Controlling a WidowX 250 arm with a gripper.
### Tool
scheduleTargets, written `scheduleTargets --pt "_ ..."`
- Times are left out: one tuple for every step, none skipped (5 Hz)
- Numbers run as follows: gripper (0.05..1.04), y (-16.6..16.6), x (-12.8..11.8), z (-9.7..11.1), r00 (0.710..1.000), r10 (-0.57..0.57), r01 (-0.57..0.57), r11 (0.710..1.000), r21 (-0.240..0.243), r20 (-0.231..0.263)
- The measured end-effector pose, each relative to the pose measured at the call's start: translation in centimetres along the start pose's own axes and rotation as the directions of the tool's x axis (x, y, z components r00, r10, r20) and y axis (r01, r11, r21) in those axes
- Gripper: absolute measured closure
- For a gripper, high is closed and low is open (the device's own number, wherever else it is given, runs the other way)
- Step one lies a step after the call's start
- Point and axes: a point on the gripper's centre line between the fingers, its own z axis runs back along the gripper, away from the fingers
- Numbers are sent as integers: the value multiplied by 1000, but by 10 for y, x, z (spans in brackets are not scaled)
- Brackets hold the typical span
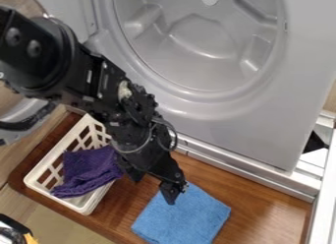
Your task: Moved the purple cloth into the dryer
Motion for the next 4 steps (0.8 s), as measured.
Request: scheduleTargets --pt "84 -1 -4 -2 1000 2 -2 1000 -6 -18" --pt "84 10 -3 1 999 40 -40 997 -60 -7" --pt "84 21 5 9 994 99 -94 988 -124 39" --pt "84 42 9 17 985 159 -149 980 -129 65"
